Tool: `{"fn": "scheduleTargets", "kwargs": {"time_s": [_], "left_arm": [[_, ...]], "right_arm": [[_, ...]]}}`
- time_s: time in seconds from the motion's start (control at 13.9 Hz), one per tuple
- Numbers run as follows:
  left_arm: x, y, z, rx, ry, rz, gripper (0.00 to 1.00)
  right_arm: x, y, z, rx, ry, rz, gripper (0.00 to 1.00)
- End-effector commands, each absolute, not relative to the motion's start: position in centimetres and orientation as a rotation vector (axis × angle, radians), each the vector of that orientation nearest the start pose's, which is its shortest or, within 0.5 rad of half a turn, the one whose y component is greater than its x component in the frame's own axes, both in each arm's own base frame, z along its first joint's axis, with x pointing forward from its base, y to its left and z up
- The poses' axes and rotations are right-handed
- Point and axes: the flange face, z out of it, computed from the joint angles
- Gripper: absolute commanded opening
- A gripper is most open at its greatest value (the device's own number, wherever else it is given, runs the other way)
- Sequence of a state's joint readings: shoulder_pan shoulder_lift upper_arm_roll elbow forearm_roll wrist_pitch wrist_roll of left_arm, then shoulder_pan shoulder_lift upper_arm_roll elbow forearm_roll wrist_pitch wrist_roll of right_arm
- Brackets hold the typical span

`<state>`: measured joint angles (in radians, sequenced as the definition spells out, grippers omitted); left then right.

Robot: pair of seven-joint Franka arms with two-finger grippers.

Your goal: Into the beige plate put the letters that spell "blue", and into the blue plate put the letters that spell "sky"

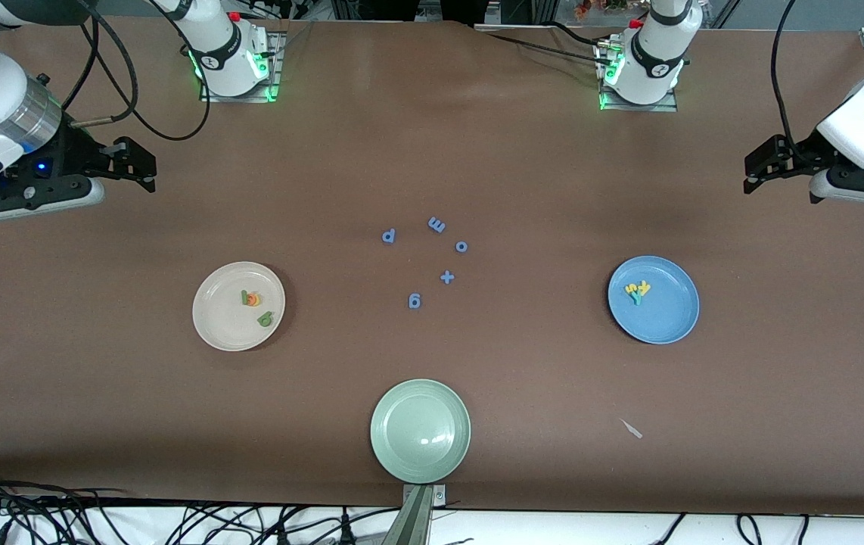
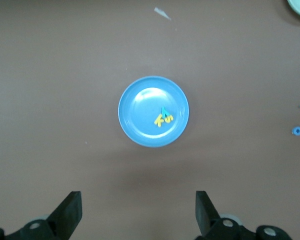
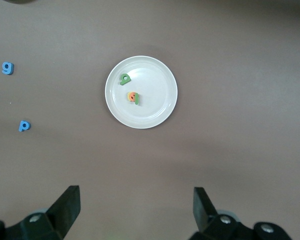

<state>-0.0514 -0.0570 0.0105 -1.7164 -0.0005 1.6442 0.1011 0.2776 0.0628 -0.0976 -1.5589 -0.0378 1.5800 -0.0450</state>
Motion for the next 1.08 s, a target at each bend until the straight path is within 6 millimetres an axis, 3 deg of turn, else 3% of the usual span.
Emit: {"fn": "scheduleTargets", "kwargs": {"time_s": [0.0,0.36,1.01], "left_arm": [[55.5,-2.0,59.7,-3.115,0.207,0.07,1.0],[55.6,-1.8,59.7,-3.113,0.217,0.07,1.0],[55.6,-1.8,59.8,-3.107,0.221,0.068,1.0]], "right_arm": [[56.7,10.0,59.9,-3.17,-0.362,0.085,1.0],[56.5,9.0,60.0,-3.175,-0.329,0.119,1.0],[56.3,9.6,59.9,-3.183,-0.258,0.134,1.0]]}}
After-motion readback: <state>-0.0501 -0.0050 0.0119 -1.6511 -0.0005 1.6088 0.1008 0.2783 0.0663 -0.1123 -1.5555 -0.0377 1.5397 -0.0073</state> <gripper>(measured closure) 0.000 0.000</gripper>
